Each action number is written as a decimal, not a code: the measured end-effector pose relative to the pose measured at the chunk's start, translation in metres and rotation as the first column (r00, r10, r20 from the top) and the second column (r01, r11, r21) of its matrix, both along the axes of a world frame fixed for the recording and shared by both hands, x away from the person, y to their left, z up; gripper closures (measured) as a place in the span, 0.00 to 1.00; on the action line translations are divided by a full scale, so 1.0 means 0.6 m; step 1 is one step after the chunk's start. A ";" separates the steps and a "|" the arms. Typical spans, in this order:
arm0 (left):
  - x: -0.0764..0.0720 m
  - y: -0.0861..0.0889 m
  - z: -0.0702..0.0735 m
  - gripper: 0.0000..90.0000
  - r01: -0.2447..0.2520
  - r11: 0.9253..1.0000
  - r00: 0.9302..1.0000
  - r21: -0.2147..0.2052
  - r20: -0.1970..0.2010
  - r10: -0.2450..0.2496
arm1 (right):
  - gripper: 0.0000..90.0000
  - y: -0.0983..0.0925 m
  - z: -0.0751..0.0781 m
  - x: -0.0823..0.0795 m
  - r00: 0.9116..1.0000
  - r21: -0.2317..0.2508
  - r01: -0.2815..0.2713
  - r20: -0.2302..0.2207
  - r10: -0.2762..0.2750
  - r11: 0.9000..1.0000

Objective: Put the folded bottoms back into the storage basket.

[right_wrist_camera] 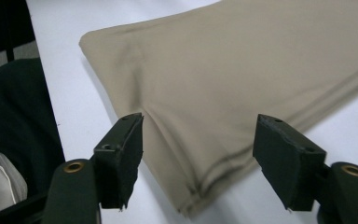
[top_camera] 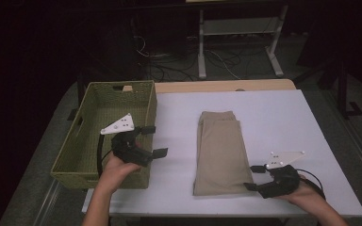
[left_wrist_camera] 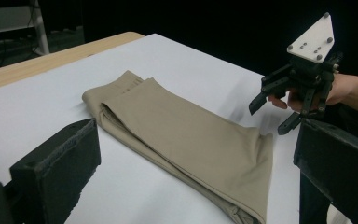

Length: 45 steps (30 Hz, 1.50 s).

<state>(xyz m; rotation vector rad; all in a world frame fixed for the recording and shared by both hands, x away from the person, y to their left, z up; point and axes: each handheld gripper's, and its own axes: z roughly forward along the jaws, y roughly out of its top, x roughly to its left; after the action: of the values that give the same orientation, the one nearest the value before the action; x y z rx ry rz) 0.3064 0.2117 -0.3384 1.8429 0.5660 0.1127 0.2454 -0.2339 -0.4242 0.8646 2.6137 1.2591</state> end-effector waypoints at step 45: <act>-0.021 -0.107 0.017 0.01 0.050 0.999 0.999 -0.014 0.015 -0.050 | 0.07 -0.023 -0.015 -0.001 0.997 0.027 0.074 0.006 -0.074 0.997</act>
<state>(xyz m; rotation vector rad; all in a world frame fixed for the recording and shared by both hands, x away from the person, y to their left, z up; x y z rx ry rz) 0.2937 0.1473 -0.3285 1.8395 0.5089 0.0878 0.2447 -0.2476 -0.4332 0.9504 2.5396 1.2782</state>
